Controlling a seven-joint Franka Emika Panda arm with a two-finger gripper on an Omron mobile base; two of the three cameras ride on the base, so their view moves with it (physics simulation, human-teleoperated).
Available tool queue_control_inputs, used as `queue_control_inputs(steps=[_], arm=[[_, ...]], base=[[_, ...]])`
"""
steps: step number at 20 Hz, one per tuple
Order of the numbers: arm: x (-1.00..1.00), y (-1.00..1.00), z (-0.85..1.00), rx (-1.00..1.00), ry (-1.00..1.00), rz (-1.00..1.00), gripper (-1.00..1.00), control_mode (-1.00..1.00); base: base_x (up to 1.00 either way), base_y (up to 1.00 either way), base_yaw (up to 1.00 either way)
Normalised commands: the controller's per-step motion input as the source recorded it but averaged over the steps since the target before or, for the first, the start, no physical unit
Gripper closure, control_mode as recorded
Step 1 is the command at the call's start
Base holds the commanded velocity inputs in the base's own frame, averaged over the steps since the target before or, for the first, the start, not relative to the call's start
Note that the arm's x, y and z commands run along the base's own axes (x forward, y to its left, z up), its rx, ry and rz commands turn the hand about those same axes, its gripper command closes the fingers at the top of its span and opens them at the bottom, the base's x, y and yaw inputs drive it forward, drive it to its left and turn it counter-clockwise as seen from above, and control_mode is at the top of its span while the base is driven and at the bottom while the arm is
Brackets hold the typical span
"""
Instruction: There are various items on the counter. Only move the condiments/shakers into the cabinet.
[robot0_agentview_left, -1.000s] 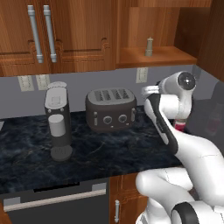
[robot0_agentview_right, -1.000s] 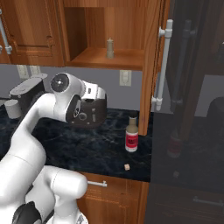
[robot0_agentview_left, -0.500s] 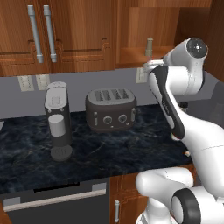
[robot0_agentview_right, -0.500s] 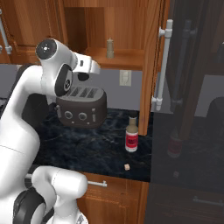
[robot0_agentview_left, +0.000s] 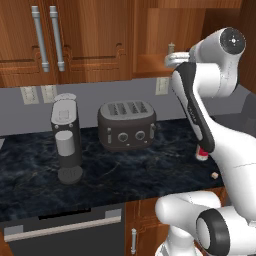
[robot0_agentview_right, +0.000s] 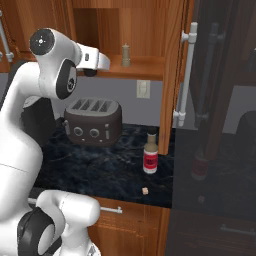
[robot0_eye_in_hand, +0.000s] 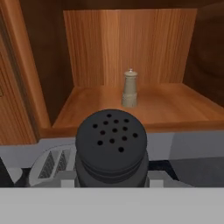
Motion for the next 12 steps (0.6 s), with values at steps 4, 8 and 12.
queue_control_inputs(steps=[4, 8, 12], arm=[[0.15, 0.00, -0.01, 0.00, -0.01, 0.00, 1.00, -1.00], [0.06, 0.04, 0.02, 0.00, -0.06, 0.00, 1.00, -1.00], [0.15, 0.15, 0.24, 0.03, -0.01, 0.00, 1.00, -1.00]], base=[[0.00, 0.00, 0.00], [0.00, 0.00, 0.00], [0.00, 0.00, 0.00]])
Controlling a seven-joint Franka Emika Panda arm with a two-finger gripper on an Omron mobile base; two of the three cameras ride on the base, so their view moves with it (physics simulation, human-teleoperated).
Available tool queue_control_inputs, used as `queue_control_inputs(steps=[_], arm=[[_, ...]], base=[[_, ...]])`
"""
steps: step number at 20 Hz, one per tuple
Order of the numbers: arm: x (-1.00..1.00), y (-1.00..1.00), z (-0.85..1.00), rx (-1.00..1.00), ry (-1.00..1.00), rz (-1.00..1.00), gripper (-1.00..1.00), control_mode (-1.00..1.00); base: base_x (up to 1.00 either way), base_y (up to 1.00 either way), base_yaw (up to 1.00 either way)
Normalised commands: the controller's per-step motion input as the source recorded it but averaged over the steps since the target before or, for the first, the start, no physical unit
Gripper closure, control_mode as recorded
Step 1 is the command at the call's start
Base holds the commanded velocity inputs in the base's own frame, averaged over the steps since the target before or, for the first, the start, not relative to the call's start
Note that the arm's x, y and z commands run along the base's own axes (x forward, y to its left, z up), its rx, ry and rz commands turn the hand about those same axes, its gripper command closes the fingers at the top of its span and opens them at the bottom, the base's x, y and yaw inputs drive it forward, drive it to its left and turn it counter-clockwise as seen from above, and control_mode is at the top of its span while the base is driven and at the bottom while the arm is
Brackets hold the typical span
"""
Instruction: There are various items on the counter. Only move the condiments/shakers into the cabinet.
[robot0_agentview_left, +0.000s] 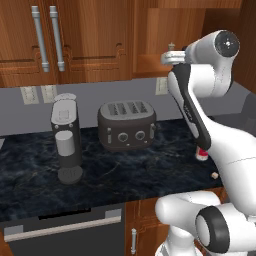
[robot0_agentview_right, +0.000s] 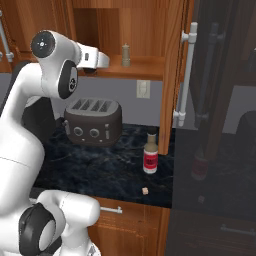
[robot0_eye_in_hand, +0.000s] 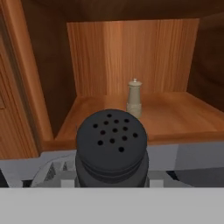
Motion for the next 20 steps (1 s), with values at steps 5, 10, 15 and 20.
queue_control_inputs(steps=[5, 10, 15, 20], arm=[[0.35, 0.09, 0.15, 0.03, 0.01, 0.00, 1.00, -1.00], [0.40, 0.04, 0.00, 0.02, 0.02, 0.00, 1.00, -1.00], [0.36, 0.00, -0.08, 0.00, 0.01, 0.00, 1.00, -1.00], [0.25, 0.00, -0.18, 0.00, 0.00, 0.00, 1.00, -1.00]], base=[[0.00, 0.00, 0.00], [0.00, 0.00, 0.00], [0.00, 0.00, 0.00], [0.00, 0.00, 0.00]])
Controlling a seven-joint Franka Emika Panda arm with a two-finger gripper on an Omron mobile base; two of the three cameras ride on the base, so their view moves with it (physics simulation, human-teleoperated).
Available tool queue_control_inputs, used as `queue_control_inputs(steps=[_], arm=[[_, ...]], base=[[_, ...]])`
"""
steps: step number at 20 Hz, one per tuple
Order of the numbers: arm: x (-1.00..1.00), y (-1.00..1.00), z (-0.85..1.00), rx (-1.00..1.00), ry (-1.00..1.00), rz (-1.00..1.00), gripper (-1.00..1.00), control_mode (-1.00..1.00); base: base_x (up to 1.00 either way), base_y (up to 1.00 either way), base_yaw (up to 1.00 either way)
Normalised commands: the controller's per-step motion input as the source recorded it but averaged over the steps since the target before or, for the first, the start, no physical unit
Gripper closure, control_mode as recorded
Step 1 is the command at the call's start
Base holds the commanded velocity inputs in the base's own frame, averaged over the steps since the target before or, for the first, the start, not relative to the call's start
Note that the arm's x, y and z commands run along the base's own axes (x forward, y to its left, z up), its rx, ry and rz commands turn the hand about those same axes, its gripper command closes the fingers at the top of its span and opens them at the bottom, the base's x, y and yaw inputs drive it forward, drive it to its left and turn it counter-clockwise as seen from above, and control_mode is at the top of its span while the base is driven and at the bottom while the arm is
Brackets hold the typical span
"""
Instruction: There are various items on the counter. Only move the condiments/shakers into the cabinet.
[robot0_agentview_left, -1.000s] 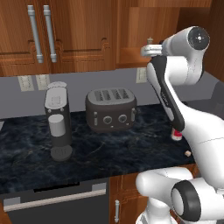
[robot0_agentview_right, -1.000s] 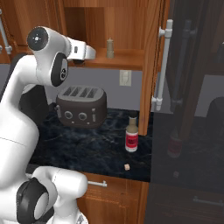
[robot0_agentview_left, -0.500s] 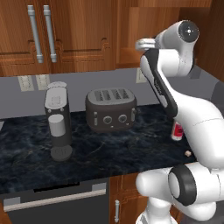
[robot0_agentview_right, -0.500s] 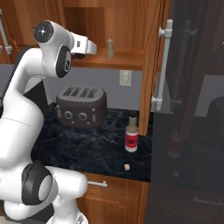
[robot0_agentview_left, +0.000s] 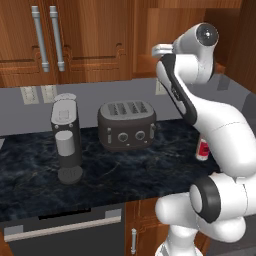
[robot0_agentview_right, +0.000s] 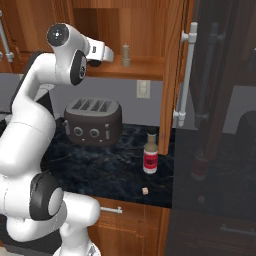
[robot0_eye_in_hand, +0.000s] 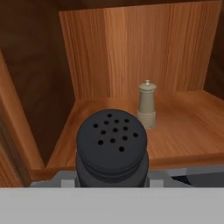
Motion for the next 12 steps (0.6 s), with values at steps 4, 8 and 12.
queue_control_inputs(steps=[4, 8, 12], arm=[[0.26, 0.00, -0.15, 0.00, 0.00, 0.00, 1.00, -1.00], [0.26, 0.00, -0.05, 0.00, 0.00, 0.00, 1.00, -1.00], [0.28, 0.00, -0.01, 0.00, 0.00, 0.00, 1.00, -1.00]], base=[[0.00, 0.00, 0.00], [0.00, 0.00, 0.00], [0.00, 0.00, 0.00]])
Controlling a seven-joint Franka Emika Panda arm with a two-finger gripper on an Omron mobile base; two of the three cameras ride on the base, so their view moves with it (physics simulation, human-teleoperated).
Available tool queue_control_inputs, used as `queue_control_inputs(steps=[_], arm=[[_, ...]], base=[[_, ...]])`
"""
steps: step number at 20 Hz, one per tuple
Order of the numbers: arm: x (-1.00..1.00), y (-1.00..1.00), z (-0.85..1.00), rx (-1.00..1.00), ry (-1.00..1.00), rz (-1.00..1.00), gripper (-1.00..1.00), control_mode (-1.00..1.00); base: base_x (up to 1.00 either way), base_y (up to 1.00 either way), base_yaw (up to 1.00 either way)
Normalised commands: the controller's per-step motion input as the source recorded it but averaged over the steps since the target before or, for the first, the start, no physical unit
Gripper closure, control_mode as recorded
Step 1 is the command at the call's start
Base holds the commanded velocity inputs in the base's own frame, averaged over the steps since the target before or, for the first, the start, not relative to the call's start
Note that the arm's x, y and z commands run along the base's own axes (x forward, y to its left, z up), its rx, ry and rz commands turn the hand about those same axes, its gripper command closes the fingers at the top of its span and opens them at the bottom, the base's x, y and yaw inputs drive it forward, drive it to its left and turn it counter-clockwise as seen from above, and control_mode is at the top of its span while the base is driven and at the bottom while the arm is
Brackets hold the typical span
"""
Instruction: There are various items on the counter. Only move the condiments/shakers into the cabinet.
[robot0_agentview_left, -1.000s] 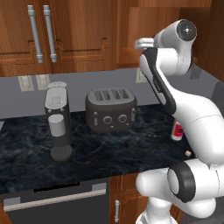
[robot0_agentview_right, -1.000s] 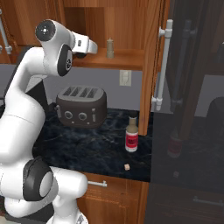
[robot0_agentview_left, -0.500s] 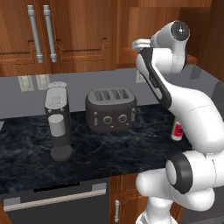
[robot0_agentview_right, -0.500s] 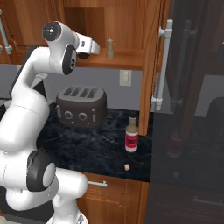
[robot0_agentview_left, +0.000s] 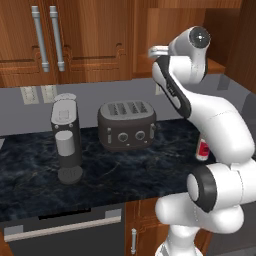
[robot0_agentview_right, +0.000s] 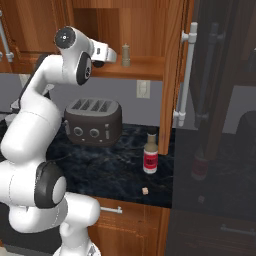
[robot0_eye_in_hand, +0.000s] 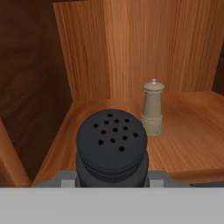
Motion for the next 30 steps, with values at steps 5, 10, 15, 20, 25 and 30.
queue_control_inputs(steps=[5, 10, 15, 20, 25, 30], arm=[[0.31, 0.00, -0.07, 0.00, 0.00, 0.00, 1.00, -1.00], [0.29, 0.00, -0.11, 0.00, 0.00, 0.00, 1.00, -1.00], [0.23, 0.00, -0.13, 0.00, 0.00, 0.00, 1.00, -1.00], [0.15, 0.00, -0.21, 0.00, 0.00, 0.00, 1.00, -1.00], [0.12, 0.00, -0.15, 0.00, 0.00, 0.00, 1.00, -1.00], [0.13, 0.00, -0.06, 0.00, 0.00, 0.00, 1.00, -1.00]], base=[[0.00, 0.00, 0.00], [0.00, 0.00, 0.00], [0.00, 0.00, 0.00], [0.00, 0.00, 0.00], [0.00, 0.00, 0.00], [0.00, 0.00, 0.00]])
